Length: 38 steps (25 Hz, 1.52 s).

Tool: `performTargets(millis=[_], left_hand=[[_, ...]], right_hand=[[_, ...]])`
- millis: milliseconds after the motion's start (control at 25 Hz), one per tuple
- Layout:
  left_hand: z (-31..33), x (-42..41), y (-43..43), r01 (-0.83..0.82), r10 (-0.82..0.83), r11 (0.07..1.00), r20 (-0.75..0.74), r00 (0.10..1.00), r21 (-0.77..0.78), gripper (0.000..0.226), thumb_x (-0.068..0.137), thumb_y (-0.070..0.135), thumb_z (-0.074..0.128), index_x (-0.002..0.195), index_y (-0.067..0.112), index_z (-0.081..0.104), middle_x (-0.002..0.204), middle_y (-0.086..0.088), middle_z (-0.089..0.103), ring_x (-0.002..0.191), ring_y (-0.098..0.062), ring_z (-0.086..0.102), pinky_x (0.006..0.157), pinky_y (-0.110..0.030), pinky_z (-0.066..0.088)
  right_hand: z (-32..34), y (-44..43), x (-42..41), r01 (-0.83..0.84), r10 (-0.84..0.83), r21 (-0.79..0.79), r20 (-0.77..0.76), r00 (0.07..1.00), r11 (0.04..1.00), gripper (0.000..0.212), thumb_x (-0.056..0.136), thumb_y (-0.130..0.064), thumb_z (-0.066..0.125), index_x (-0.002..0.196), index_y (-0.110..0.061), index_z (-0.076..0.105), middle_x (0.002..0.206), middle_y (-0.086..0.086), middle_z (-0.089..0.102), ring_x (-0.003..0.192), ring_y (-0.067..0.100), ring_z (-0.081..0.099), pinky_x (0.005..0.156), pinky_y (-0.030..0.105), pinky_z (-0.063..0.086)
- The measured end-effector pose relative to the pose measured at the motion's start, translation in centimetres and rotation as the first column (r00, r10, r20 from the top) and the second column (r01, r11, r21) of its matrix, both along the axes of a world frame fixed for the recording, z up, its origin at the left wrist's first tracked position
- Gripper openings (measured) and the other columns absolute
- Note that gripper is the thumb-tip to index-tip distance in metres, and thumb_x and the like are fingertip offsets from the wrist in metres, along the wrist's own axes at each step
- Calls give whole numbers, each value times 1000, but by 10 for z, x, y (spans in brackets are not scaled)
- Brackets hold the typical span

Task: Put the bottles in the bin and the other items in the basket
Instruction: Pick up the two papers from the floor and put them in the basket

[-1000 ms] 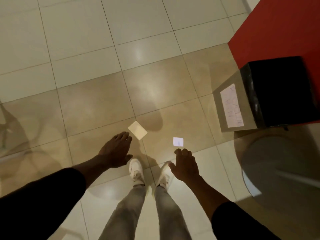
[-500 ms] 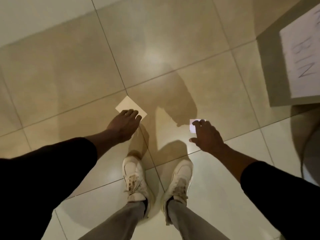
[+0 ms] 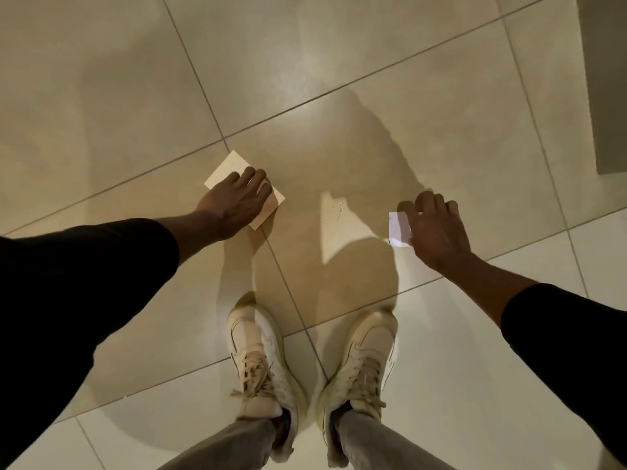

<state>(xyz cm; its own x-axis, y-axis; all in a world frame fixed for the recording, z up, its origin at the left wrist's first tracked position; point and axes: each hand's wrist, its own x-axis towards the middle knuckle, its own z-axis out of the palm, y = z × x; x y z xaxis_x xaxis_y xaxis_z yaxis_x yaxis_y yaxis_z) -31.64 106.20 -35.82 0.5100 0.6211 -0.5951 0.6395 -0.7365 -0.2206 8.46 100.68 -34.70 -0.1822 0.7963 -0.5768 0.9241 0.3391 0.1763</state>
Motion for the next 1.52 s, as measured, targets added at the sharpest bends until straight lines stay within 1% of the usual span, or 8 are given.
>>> performTargets(millis=[280,440,600,800,920,1120,1320,1520], left_hand=[[-4,10,21,14,-13,1000,49,999,-26,101,74,8,84,155,0,25,154,-26,28,123,-36,46,83,-42,58],[-2,26,31,56,-56,997,2,998,-52,73,81,24,84,140,9,43,130,-13,53,111,-28,52,89,-39,53],[14,42,14,86,-90,995,-65,994,-53,49,84,42,81,125,20,65,123,-6,58,113,-28,47,95,-40,44],[88,75,-33,-220,224,950,-6,975,-220,20,93,19,64,114,20,65,111,-5,72,105,-29,64,92,-41,44],[160,96,-53,-477,524,804,45,850,-355,30,90,21,70,117,18,57,113,-8,70,99,-32,67,71,-38,44],[291,130,-62,-704,860,502,201,469,-503,28,88,34,79,106,17,66,105,-7,72,94,-33,66,73,-39,53],[418,152,-71,-683,884,468,305,354,-562,23,95,28,71,106,8,69,105,-13,73,91,-33,66,77,-41,56],[537,151,-70,-661,838,541,404,367,-520,25,93,31,76,106,9,74,102,-15,76,81,-30,70,69,-35,56]], right_hand=[[-14,8,0,14,-14,-24,-5,1000,1000,52,76,-24,82,119,-18,54,101,5,70,98,30,63,89,44,40],[-12,0,-8,11,-9,-53,40,999,999,33,84,-26,71,115,-24,59,101,0,72,98,25,65,92,42,41],[6,-35,-22,57,-60,-81,-38,997,995,19,93,-26,59,111,-22,61,102,2,69,99,28,64,96,44,38],[102,-73,-40,231,-236,-48,-161,958,972,30,75,-31,86,95,-19,67,82,1,68,81,27,67,85,44,45],[181,-88,-41,365,-358,-21,-261,897,931,28,73,-30,90,86,-19,67,72,-3,67,72,25,67,80,43,49],[299,-92,-41,541,-495,32,-364,789,840,22,90,-34,78,83,-16,66,67,0,67,65,26,67,71,37,46],[415,-101,-29,745,-685,-74,-461,564,663,33,106,-41,50,107,-10,63,102,8,74,96,32,70,91,42,48],[542,-117,-14,870,-755,-144,-576,314,472,35,99,-40,64,110,-7,69,108,13,76,104,38,68,96,44,48]])
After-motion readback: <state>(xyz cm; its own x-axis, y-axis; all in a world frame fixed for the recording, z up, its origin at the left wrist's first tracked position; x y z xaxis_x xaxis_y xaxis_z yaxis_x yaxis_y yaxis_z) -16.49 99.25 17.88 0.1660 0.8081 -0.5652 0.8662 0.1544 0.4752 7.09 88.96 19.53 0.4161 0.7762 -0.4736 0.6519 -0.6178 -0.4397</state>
